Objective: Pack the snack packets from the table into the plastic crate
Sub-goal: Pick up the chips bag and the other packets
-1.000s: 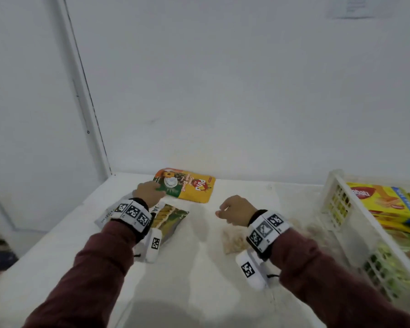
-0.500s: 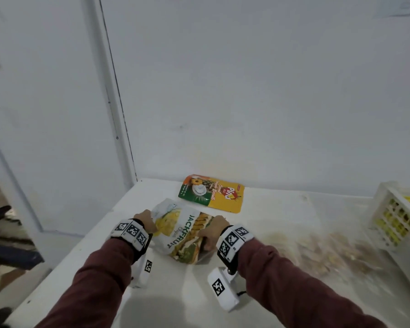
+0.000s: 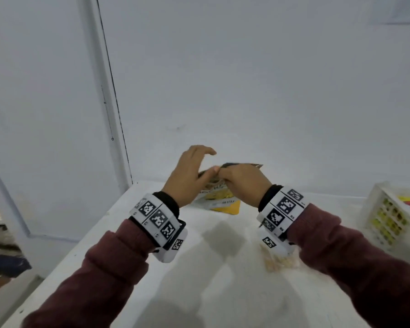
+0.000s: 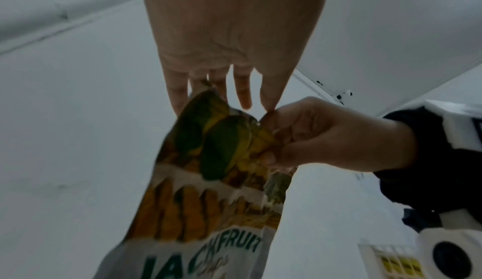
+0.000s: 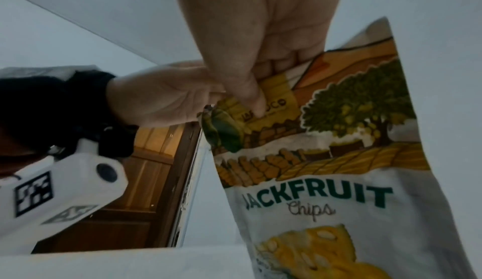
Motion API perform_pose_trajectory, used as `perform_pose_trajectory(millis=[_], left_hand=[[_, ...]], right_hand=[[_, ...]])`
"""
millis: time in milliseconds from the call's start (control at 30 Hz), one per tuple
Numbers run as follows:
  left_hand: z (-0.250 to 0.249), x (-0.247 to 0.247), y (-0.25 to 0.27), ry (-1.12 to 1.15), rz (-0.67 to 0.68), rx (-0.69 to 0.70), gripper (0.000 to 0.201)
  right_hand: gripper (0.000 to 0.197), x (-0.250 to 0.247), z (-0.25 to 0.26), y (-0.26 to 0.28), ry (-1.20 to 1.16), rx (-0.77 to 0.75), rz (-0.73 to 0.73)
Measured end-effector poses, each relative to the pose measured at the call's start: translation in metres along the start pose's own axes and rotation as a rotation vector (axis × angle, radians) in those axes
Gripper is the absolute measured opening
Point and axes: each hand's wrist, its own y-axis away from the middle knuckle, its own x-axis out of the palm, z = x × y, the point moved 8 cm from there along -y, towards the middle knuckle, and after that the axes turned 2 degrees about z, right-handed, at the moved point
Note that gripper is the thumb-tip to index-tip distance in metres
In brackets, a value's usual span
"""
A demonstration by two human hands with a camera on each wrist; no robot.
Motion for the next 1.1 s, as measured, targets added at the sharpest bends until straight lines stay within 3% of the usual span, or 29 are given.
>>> perform_pose_trajectory(millis=[100, 200, 300, 433, 533, 633, 700, 800, 833, 867, 933, 1000, 1100], left_hand=[[0.006, 0.034, 0.001, -0.015, 0.237, -0.106, 0.022], [0.001, 0.048, 0.008, -0.058, 0.332, -0.09, 0.021], [-0.007, 0.058, 0.007, -0.199, 0.386, -0.061, 0.032], [0.0, 0.063, -0.001, -0.552, 0.376, -0.071, 0.031], [-0.007, 0.069, -0.001, -0.584, 0.364, -0.069, 0.033], [-0.015, 0.074, 0.004, -0.456, 0.381, -0.083, 0.035], [-0.019, 0.076, 0.007, -0.415, 0.416, -0.064, 0.037], [-0.021, 0.078, 0.012, -0.431, 0.467, -0.035, 0.044], [-0.02, 0.079, 0.013, -0.435, 0.482, -0.04, 0.048], [-0.019, 0.079, 0.015, -0.433, 0.494, -0.048, 0.052], [-0.019, 0.079, 0.018, -0.432, 0.51, -0.056, 0.056], [-0.02, 0.082, 0.02, -0.425, 0.516, -0.054, 0.057], [-0.021, 0.085, 0.022, -0.422, 0.512, -0.062, 0.058]], right_hand=[[0.03, 0.016, 0.006, 0.022, 0.057, -0.087, 0.039], [0.042, 0.031, -0.005, 0.038, 0.0, -0.043, 0.132], [0.041, 0.051, -0.012, 0.048, 0.011, 0.009, 0.252], [0.027, 0.061, -0.006, 0.066, -0.094, 0.077, 0.433], [0.024, 0.059, 0.001, 0.074, -0.126, 0.088, 0.485], [0.029, 0.055, -0.003, 0.079, -0.106, 0.101, 0.522], [0.038, 0.042, -0.003, 0.082, -0.196, 0.074, 0.476], [0.029, -0.009, -0.014, 0.084, -0.571, 0.066, 0.116], [0.022, -0.022, -0.025, 0.088, -0.697, 0.105, 0.059], [0.02, -0.027, -0.036, 0.092, -0.797, 0.163, 0.1], [0.024, -0.01, -0.049, 0.104, -0.872, 0.283, 0.407], [0.031, 0.029, -0.069, 0.121, -0.685, 0.395, 0.722], [0.037, 0.08, -0.108, 0.126, -0.229, 0.49, 0.817]])
